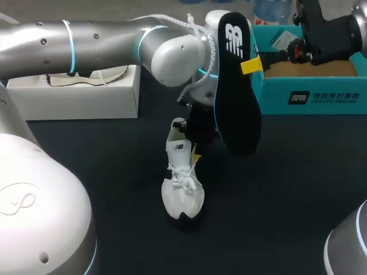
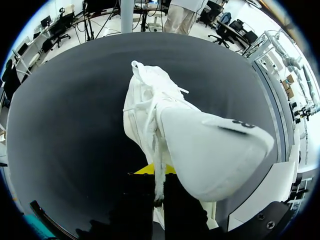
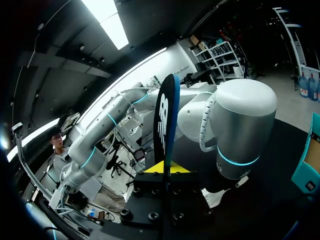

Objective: Take the shoe out of the shoebox, open the shoe tongue, remove and reinsert the insole, then place the shoe into the shoebox

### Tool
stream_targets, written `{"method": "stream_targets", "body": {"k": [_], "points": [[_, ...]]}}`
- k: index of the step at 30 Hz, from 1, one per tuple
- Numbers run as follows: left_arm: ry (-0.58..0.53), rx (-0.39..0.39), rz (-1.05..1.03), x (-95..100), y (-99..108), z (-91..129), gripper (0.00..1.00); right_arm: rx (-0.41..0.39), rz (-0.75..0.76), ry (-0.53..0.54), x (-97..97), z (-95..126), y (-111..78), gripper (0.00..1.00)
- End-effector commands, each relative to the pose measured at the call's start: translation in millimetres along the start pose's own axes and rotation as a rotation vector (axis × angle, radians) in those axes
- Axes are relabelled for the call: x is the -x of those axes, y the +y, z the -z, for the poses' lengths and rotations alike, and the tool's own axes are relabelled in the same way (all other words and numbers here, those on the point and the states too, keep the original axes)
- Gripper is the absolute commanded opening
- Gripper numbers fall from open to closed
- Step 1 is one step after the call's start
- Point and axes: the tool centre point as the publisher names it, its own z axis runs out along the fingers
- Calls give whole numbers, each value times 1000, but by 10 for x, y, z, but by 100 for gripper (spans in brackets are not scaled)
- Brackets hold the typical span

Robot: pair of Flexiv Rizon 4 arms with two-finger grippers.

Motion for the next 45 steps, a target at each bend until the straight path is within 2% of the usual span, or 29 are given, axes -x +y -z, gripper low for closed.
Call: {"method": "stream_targets", "body": {"k": [1, 2, 3, 4, 5, 8, 14, 24, 31, 45], "points": [[15, -4, 8, 41, 7, -13, 0, -2, -1, 0, 7, -14, 6, 0], [19, -5, 15, 45, 10, -21, 0, -2, -1, 0, 7, -14, 6, 0], [20, -6, 16, 46, 10, -26, 19, -2, -1, 0, 7, -14, 6, 0], [22, -11, 19, 45, 9, -29, 50, -2, -1, 0, 7, -14, 6, 0], [18, -15, 19, 42, 6, -30, 100, -2, -1, 0, 7, -14, 6, 0], [-23, -20, 24, 10, -21, 26, 100, -2, -1, 0, 7, -14, 6, 0], [-148, 4, 44, -5, -68, 307, 100, -2, -1, 0, 7, -14, 6, 0], [-341, 37, 93, -98, 94, 706, 100, -2, -1, 0, 7, -14, 6, 0], [-511, 49, 34, -233, 89, 984, 100, -2, -1, 0, 7, -14, 6, 0], [-521, 59, 22, -245, 75, 1020, 100, -2, -1, 0, 7, -14, 6, 0]]}}
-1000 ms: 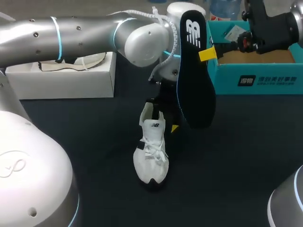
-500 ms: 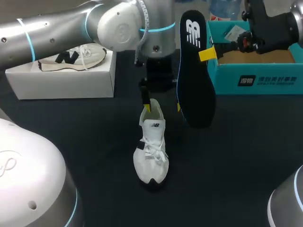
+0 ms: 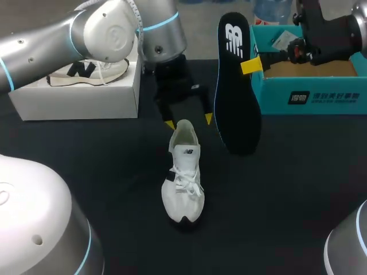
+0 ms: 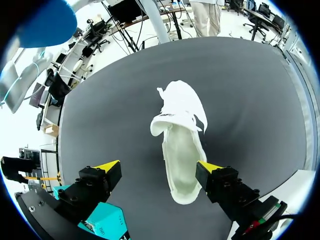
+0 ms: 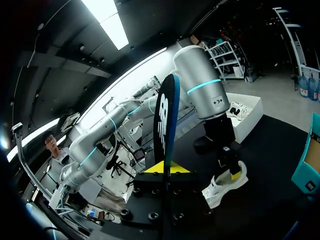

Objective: Take the shoe out of the shoebox, open the shoe tongue, remove and reinsert the insole, then place the shoe into the shoebox

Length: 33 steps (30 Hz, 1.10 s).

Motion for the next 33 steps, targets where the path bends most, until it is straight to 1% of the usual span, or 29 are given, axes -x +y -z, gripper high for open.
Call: {"method": "stream_targets", "body": {"k": [1, 5, 6, 7, 8, 9, 10, 11, 15, 17, 21, 24, 26, 29, 33], "points": [[-14, 5, -1, -26, -18, -11, 100, -2, -1, 0, 7, -14, 6, 0], [-14, 5, -1, -26, -18, -11, 100, -2, -1, 0, 7, -14, 6, 0], [-54, 18, 10, 8, -10, -12, 100, -2, -1, 0, 7, -14, 6, 0], [-120, 42, 24, 71, 4, 2, 100, -2, -1, 0, 7, -14, 6, 0], [-170, 43, 19, 109, 3, 30, 100, -2, -1, 0, 7, -14, 6, 0], [-222, 70, 27, 152, 3, 62, 100, -2, -1, 0, 7, -14, 6, 0], [-243, 78, 30, 180, 4, 83, 100, -2, -1, 0, 7, -14, 6, 0], [-287, 108, 26, 224, 2, 122, 100, -2, -1, 0, 7, -14, 6, 0], [-401, 143, 30, 333, -52, 272, 100, 69, -69, 48, 83, 151, 29, 0], [-437, 170, 33, 372, -82, 327, 100, 127, -99, 89, 121, 232, 36, 0], [-537, 204, 29, 401, -144, 425, 100, 197, -156, 158, 196, 351, 49, 0], [-610, 207, 18, 409, -177, 491, 100, 223, -217, 193, 257, 408, 62, 0], [-658, 212, 5, 424, -212, 544, 100, 220, -268, 204, 292, 443, 72, 0], [-698, 209, -21, 462, -257, 599, 100, 230, -308, 215, 306, 475, 90, 0], [-758, 213, -56, 520, -326, 732, 100, 237, -362, 222, 312, 516, 85, 0]]}}
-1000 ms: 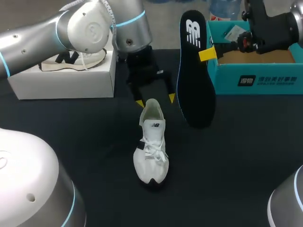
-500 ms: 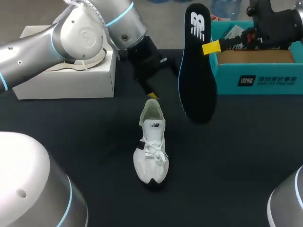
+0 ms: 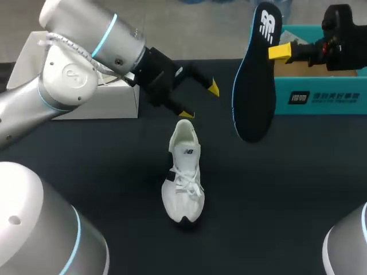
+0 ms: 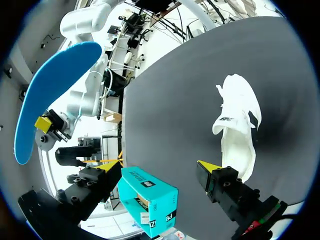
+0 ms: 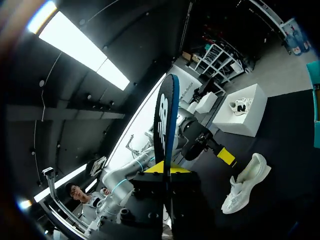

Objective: Take the shoe out of the shoebox, open the shoe tongue, remove and reinsert the insole, then place the shoe into the shoebox

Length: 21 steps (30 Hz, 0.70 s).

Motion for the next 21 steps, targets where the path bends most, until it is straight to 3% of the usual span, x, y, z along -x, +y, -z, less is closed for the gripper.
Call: {"method": "stream_targets", "body": {"k": [1, 7, 19, 21], "points": [[-172, 40, -28, 27, -112, 107, 100, 0, -39, -7, -2, 23, -18, 0], [-252, 56, -80, 187, -225, 266, 100, -8, -135, -44, 104, 47, -73, 0], [-415, 83, -180, 544, -376, 501, 100, -8, -135, -44, 104, 47, -73, 0], [-427, 87, -207, 570, -380, 508, 100, 51, -224, -42, 156, 54, -159, 0]]}}
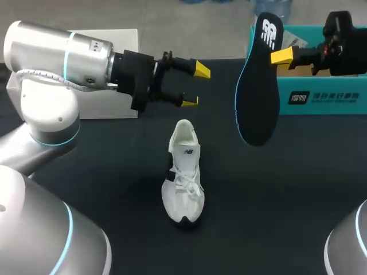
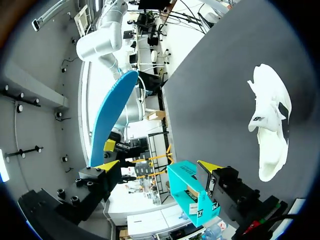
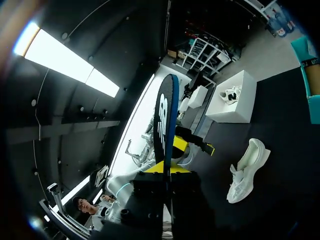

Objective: Take the shoe out of the shoebox, open the shoe tongue, remove and reinsert the insole, then place the shoe into the shoebox

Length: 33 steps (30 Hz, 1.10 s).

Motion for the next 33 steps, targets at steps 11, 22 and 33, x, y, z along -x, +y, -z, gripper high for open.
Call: {"method": "stream_targets", "body": {"k": [11, 22, 33], "points": [[-125, -15, -73, 299, -139, -75, 100, -7, -311, -30, 375, -51, 165, 0], [-209, -38, -91, 499, -249, -229, 100, -116, -403, -68, 638, -219, 382, 0], [-224, 21, -106, 444, -241, -502, 100, -144, -429, -67, 770, -428, 469, 0]]}}
